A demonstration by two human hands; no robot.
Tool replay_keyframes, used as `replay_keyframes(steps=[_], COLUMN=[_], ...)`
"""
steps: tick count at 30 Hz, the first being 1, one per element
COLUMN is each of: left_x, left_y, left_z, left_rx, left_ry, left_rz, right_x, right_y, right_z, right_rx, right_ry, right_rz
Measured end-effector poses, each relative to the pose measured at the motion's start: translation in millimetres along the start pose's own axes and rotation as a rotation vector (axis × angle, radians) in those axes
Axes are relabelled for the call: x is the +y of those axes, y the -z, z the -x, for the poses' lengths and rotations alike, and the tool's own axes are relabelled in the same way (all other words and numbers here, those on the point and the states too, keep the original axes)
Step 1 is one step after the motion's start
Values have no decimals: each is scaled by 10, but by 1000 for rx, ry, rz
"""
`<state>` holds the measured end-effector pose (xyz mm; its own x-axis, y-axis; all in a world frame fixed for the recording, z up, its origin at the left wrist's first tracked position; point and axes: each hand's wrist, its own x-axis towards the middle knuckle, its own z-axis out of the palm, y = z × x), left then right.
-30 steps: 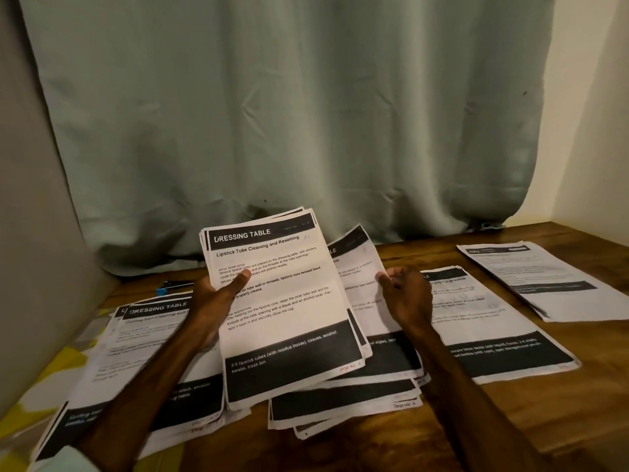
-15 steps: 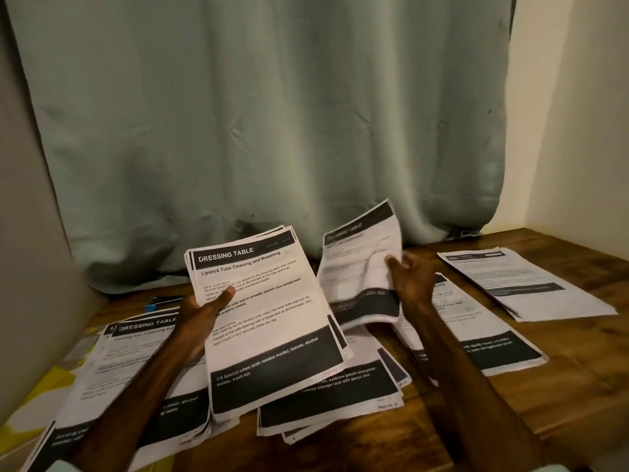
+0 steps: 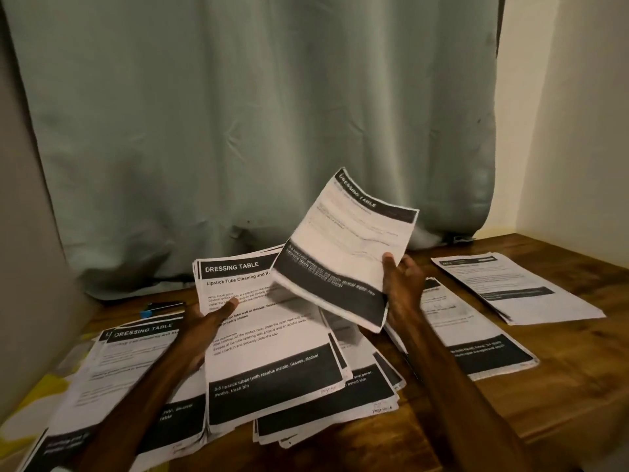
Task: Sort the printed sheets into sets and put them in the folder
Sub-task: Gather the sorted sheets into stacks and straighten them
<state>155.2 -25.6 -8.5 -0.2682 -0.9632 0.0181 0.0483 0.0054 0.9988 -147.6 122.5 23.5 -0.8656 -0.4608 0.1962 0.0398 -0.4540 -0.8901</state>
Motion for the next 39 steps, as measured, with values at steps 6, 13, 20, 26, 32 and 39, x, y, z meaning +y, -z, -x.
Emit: replay_keyframes(steps=[6,13,20,26,32,39], left_x=[28,32,6,64,87,74], left_y=[2,-1,9,181,282,250], left_z=[17,-19,-16,-119,-176,-154], left_rx=[-35,-15,-62,-103,-155,-103], left_ry=[1,57,64,132,190,166], left_rz=[63,191,78,198,304,292], right_x=[466,677,731,584,441,741], right_y=[-254,-485,-616,-315,-19,-69], right_z=[285,553,630,273,-170,12], right_rx=[-318,-409,-514,-363,-413,-588], right_ry=[39,178,215,218,126,125], right_rz=[432,585,604,668,1028,1081])
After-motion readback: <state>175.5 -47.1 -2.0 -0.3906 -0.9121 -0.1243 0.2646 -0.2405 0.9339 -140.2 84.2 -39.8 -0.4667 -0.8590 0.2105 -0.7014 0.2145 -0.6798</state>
